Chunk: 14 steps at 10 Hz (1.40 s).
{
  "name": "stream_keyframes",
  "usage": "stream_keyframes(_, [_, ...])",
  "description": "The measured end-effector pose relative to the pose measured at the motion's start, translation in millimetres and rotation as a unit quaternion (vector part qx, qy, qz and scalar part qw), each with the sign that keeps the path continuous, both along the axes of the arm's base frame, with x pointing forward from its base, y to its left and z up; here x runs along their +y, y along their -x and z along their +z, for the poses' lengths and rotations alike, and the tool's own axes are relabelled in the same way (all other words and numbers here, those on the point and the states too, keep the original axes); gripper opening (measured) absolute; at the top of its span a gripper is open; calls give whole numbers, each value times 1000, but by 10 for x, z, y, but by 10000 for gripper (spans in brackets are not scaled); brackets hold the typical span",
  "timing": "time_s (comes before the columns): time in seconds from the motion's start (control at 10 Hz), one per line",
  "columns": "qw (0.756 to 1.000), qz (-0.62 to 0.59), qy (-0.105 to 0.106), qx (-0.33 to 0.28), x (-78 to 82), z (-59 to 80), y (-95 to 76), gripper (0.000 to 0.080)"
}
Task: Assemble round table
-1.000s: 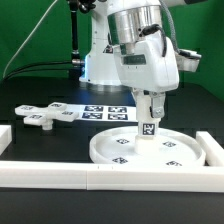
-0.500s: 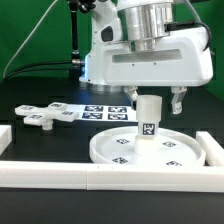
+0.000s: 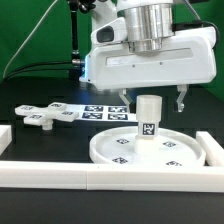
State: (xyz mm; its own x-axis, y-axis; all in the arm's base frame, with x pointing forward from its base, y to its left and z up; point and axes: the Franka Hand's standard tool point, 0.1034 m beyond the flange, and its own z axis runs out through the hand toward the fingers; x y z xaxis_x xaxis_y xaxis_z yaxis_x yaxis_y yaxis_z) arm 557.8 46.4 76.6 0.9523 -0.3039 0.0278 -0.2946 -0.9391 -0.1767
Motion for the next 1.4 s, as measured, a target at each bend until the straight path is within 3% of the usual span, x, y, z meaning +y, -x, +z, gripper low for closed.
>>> stream_keyframes(0.3, [986, 164, 20, -9, -13, 31, -59, 649])
stream_keyframes(0.8, [950, 310, 34, -30, -41, 25, -57, 649])
stream_keyframes(1.1, [885, 459, 63, -36, -31, 9, -35, 649])
stream_keyframes(1.4, [797, 596, 87, -37, -31, 7, -31, 649])
